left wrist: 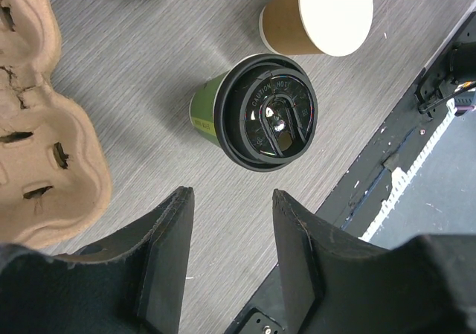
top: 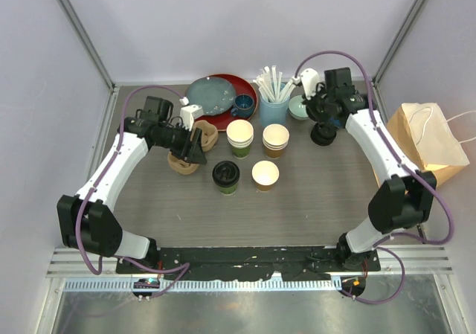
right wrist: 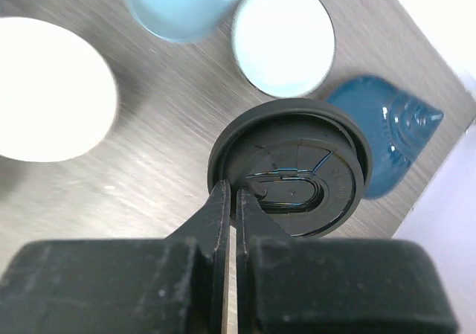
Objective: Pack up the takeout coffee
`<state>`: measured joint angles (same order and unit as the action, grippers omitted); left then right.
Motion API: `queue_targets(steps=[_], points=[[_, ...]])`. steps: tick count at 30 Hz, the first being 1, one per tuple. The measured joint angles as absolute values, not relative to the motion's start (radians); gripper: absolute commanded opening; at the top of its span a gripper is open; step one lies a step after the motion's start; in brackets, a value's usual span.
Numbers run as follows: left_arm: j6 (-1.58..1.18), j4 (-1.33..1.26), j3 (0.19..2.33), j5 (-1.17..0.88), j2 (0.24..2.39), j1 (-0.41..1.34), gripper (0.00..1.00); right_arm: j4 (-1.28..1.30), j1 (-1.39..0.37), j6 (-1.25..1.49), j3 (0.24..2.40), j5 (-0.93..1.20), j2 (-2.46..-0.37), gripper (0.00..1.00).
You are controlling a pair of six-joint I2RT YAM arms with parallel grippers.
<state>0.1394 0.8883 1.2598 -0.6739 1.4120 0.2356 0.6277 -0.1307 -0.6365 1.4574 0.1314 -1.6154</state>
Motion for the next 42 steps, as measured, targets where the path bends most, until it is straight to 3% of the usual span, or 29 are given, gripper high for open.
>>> queue_targets(steps=[8, 18, 31, 42], points=[[0.140, 0.888, 1.260, -0.657, 1.412, 0.236, 0.52, 0.863, -0.354, -0.280, 1.615, 0.072, -1.473, 0.01], [0.140, 0.886, 1.260, -0.601, 1.411, 0.213, 0.52, 1.110, -0.744, -0.026, 1.650, 0.056, -1.559, 0.01], [0.141, 0.881, 1.260, -0.590, 1.399, 0.196, 0.53, 1.165, -0.791, 0.021, 1.682, -0.001, -1.774, 0.01], [0.143, 0.881, 1.260, -0.590, 1.399, 0.194, 0.53, 1.149, -0.796, 0.010, 1.668, 0.002, -1.796, 0.01]])
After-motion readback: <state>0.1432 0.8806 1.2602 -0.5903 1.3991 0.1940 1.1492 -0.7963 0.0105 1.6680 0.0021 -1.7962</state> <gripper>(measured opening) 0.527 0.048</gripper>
